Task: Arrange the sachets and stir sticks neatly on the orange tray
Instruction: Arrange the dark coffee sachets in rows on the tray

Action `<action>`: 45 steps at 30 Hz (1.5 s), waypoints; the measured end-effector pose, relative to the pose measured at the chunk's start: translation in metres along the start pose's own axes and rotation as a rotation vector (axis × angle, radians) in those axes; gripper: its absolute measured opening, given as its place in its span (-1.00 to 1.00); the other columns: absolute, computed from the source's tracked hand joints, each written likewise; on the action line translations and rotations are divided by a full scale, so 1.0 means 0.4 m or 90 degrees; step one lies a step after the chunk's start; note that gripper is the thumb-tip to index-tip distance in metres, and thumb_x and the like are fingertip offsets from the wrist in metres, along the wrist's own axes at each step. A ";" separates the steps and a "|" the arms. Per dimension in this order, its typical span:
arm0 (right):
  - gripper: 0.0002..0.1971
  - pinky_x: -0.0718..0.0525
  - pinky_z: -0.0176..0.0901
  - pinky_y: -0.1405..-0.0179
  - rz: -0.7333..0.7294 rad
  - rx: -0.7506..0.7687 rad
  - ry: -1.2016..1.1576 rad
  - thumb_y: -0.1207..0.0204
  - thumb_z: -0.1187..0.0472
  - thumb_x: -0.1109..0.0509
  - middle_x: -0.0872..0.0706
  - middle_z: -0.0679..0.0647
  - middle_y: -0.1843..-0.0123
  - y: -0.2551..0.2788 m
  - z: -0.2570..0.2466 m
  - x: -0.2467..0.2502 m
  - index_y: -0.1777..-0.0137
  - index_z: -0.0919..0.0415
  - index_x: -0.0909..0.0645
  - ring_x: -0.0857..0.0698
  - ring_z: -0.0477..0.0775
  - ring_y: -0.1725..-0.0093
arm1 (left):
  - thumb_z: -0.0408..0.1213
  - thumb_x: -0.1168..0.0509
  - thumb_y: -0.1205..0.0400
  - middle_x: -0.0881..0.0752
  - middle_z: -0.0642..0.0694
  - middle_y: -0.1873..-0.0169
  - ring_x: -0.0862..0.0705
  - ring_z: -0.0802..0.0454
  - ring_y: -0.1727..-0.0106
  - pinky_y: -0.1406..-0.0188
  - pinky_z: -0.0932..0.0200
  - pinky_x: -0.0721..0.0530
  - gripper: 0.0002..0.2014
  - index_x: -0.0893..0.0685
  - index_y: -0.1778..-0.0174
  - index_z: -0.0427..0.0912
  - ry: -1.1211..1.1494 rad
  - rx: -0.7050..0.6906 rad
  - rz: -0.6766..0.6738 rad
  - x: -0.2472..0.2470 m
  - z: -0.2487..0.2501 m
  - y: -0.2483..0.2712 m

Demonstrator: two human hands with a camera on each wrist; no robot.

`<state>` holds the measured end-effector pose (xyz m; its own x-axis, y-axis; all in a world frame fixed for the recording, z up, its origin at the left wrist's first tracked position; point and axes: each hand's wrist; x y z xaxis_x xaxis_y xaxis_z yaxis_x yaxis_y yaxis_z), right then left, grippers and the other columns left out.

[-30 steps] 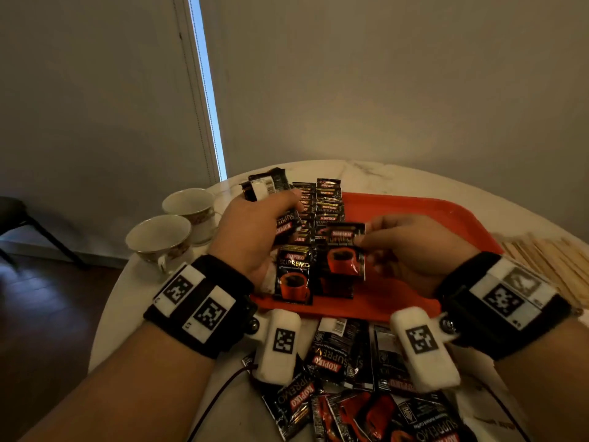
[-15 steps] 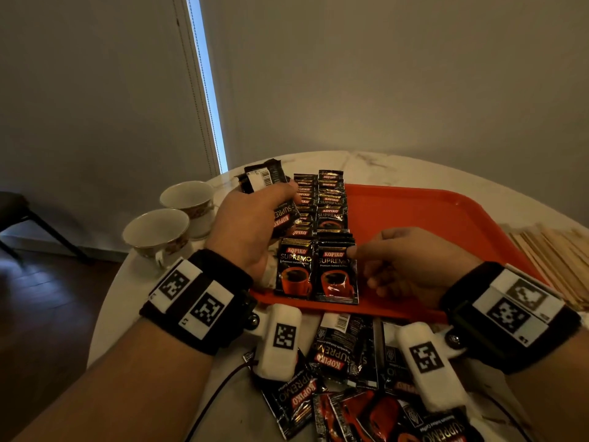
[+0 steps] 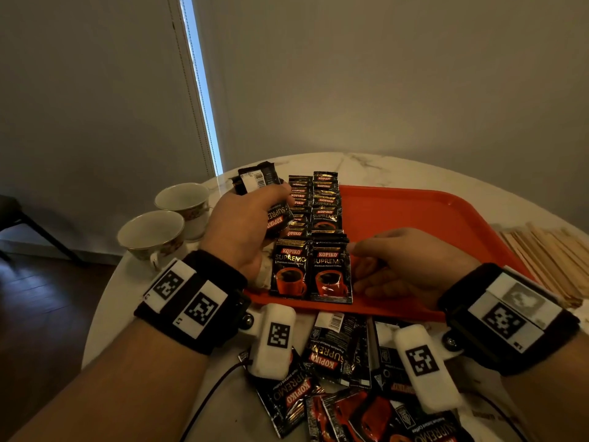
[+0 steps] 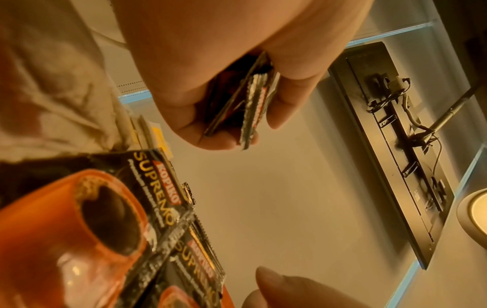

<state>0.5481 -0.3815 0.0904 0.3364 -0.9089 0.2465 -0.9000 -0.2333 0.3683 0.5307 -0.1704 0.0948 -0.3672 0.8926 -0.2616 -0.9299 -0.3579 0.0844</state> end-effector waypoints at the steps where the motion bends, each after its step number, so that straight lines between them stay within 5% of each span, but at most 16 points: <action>1: -0.68 -0.86 0.08 0.10 -0.007 -0.002 -0.001 -0.58 0.11 -0.55 -0.81 0.26 0.21 0.001 0.001 -0.003 -0.09 0.42 -0.71 -0.87 0.24 0.22 | -0.23 -0.51 -0.63 -0.87 -0.02 0.28 -0.84 0.10 0.32 0.38 0.16 -0.75 -0.87 -0.81 0.00 -0.20 0.003 0.002 -0.002 -0.001 0.000 0.001; 8: -0.70 -0.82 0.19 -0.09 0.050 0.032 -0.094 -0.63 0.07 -0.49 -0.80 0.24 -0.15 -0.004 -0.010 0.003 -0.24 0.24 -0.63 -0.85 0.25 -0.04 | -0.27 -0.50 -0.63 -0.87 -0.05 0.29 -0.85 0.06 0.34 0.48 0.18 -0.73 -0.85 -0.79 -0.06 -0.24 0.019 0.021 -0.020 -0.001 0.002 0.001; 14: -0.69 -0.78 0.13 -0.01 0.045 0.032 -0.104 -0.67 0.01 -0.44 -0.82 0.18 -0.15 -0.013 -0.011 0.008 -0.25 0.20 -0.65 -0.82 0.22 -0.10 | -0.41 -0.31 -0.67 -0.88 -0.23 0.12 -0.82 -0.12 0.14 0.30 0.02 -0.75 -0.90 -0.72 -0.04 -0.26 0.045 0.044 -0.087 -0.007 -0.004 0.006; 19: -0.76 -0.76 0.11 -0.08 0.086 0.210 -0.032 -0.59 -0.03 -0.51 -0.84 0.07 -0.09 -0.024 -0.053 0.012 -0.06 0.13 -0.73 -0.79 0.07 -0.02 | -0.45 -0.45 -0.63 -0.88 -0.31 -0.03 -0.88 -0.25 0.00 0.17 -0.07 -0.85 -0.78 -0.79 -0.19 -0.36 0.015 0.052 -0.139 -0.012 -0.013 0.012; 23: -0.87 -0.74 0.04 0.06 -0.030 0.304 0.047 -0.55 0.21 -0.56 -0.85 0.09 0.05 -0.024 -0.096 -0.023 -0.06 0.16 -0.74 -0.79 0.06 0.10 | -0.24 -0.59 -0.46 -0.88 -0.34 0.01 -0.87 -0.27 0.06 0.25 -0.01 -0.80 -0.68 -0.85 -0.09 -0.30 -0.001 0.050 -0.144 -0.014 -0.015 0.020; 26: -0.87 -0.73 0.06 0.18 -0.008 0.353 -0.009 -0.54 0.38 -0.54 -0.84 0.23 0.05 -0.039 -0.093 -0.044 -0.01 0.17 -0.75 -0.80 0.23 0.13 | -0.07 -0.60 -0.40 -0.90 -0.26 0.05 -0.88 -0.22 0.08 0.23 -0.01 -0.82 -0.59 -0.85 -0.09 -0.22 0.004 0.044 -0.110 -0.015 -0.013 0.017; 28: -0.85 -0.63 -0.11 0.37 0.033 0.385 -0.059 -0.52 0.40 -0.55 -0.83 0.11 0.13 -0.046 -0.089 -0.044 0.07 0.13 -0.76 -0.74 0.08 0.22 | 0.11 -0.61 -0.41 -0.89 -0.25 0.01 -0.89 -0.26 0.01 0.17 -0.08 -0.82 -0.50 -0.84 -0.12 -0.17 0.021 0.055 -0.067 -0.014 -0.011 0.008; 33: -0.78 -0.66 -0.34 0.28 0.086 0.467 -0.132 -0.47 0.53 -0.52 -0.81 -0.05 0.19 -0.055 -0.096 -0.024 0.20 0.19 -0.74 -0.75 -0.21 0.24 | 0.23 -0.53 -0.49 -0.86 -0.30 -0.14 -0.86 -0.31 -0.14 -0.18 -0.38 -0.79 -0.35 -0.74 -0.35 -0.17 0.130 0.105 -0.060 -0.011 0.001 0.001; 35: -0.75 -0.74 -0.32 0.04 0.087 0.495 -0.104 -0.44 0.59 -0.51 -0.79 -0.01 0.05 -0.056 -0.095 -0.022 0.22 0.20 -0.75 -0.78 -0.19 0.07 | 0.15 -0.58 -0.48 -0.83 -0.32 -0.22 -0.84 -0.24 -0.09 -0.01 -0.20 -0.82 -0.37 -0.74 -0.36 -0.19 0.147 0.094 -0.083 -0.012 0.004 0.007; 37: -0.74 -0.74 -0.27 -0.14 0.095 0.490 -0.048 -0.44 0.59 -0.50 -0.79 0.05 -0.10 -0.058 -0.089 -0.026 0.21 0.19 -0.78 -0.79 -0.18 -0.08 | -0.12 -0.56 -0.55 -0.84 -0.36 -0.16 -0.84 -0.21 -0.03 0.14 -0.08 -0.79 -0.61 -0.80 -0.22 -0.27 0.131 0.071 -0.107 -0.014 0.003 0.017; 40: -0.72 -0.79 -0.06 -0.06 0.056 0.438 -0.060 -0.50 0.59 -0.40 -0.86 0.15 -0.02 -0.063 -0.082 -0.030 0.16 0.22 -0.81 -0.82 0.08 0.02 | -0.53 -0.46 -0.57 -0.86 -0.37 0.05 -0.90 -0.22 0.10 0.26 -0.03 -0.83 -0.79 -0.77 -0.12 -0.43 0.102 0.042 -0.111 -0.015 0.004 0.032; 42: -0.67 -0.76 0.13 -0.02 0.028 0.396 -0.141 -0.53 0.59 -0.32 -0.88 0.18 -0.01 -0.066 -0.078 -0.033 0.10 0.22 -0.84 -0.77 0.28 0.09 | -0.61 -0.43 -0.56 -0.87 -0.30 0.17 -0.90 -0.16 0.21 0.40 0.03 -0.81 -0.79 -0.75 -0.11 -0.42 0.078 0.023 -0.106 -0.015 0.005 0.035; 45: -0.69 -0.81 0.08 -0.03 0.023 0.382 -0.254 -0.55 0.59 -0.30 -0.87 0.22 -0.07 -0.060 -0.085 -0.042 -0.04 0.30 -0.82 -0.84 0.29 -0.07 | -0.62 -0.45 -0.56 -0.89 -0.20 0.23 -0.90 -0.10 0.23 0.44 0.07 -0.80 -0.81 -0.78 -0.02 -0.31 0.049 -0.002 -0.112 -0.016 0.004 0.034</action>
<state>0.5736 -0.3488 0.1079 0.2801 -0.9499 -0.1386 -0.9441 -0.2465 -0.2188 0.5205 -0.1807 0.0991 -0.1971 0.9180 -0.3442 -0.9794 -0.1999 0.0277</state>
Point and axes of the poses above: each hand's wrist, its own y-axis away from the middle knuckle, its own x-axis out of the back of the hand, z = x × y
